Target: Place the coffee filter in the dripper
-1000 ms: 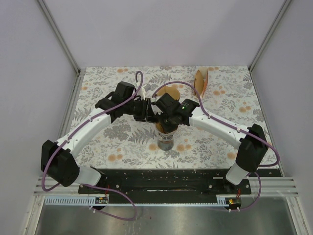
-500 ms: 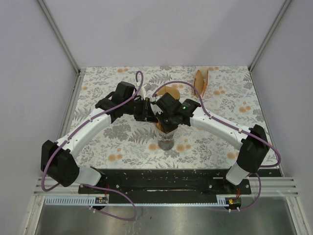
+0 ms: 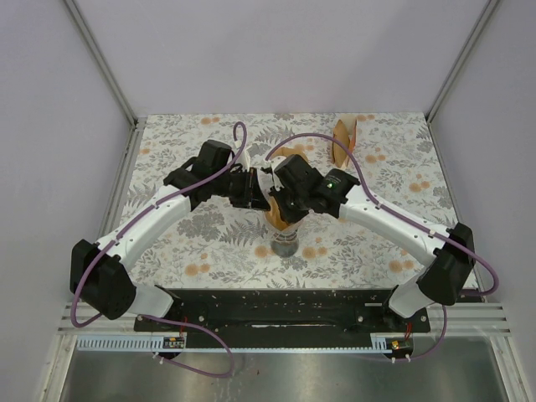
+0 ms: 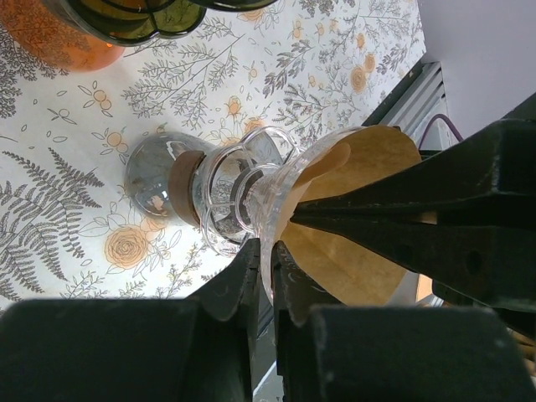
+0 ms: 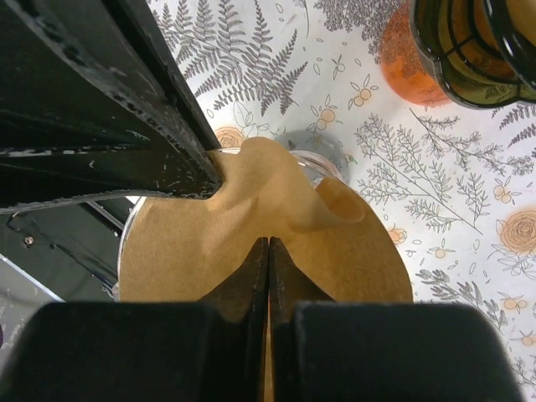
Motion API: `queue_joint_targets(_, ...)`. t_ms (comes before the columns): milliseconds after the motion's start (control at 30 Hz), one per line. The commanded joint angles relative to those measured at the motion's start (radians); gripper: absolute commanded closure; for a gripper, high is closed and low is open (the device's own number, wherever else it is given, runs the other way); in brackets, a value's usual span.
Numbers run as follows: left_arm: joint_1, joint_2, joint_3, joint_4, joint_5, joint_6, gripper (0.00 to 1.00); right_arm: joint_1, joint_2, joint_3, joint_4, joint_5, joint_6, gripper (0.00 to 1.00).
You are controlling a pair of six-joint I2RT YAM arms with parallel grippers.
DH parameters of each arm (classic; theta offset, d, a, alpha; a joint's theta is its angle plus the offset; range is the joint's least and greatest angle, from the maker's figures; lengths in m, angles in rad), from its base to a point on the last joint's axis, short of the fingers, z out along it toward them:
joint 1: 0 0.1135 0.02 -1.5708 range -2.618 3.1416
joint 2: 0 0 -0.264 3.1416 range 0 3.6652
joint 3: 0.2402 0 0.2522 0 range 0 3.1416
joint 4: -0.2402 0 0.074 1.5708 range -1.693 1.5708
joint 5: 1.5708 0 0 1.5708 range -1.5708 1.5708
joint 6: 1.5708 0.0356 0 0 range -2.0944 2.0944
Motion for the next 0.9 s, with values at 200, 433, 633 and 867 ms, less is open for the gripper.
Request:
queue_joint_targets(200,-0.004,-0.012,0.026,-0.004,-0.041,0.029,1.0,0.006,-0.085,0.063,0.036,-0.012,-0.012,1.0)
queue_joint_targets(433,-0.004,-0.004,0.037,-0.013,-0.049,0.038,1.0,0.006,-0.126,0.055,0.036,-0.009,-0.007,1.0)
queue_joint_targets(633,-0.004,-0.009,0.043,-0.013,-0.051,0.038,1.0,0.006,-0.194,0.057,0.054,0.053,0.031,0.94)
queue_joint_targets(867,-0.004,-0.007,0.044,-0.013,-0.049,0.038,1.0,0.006,-0.263,0.031,0.074,0.13,0.053,0.57)
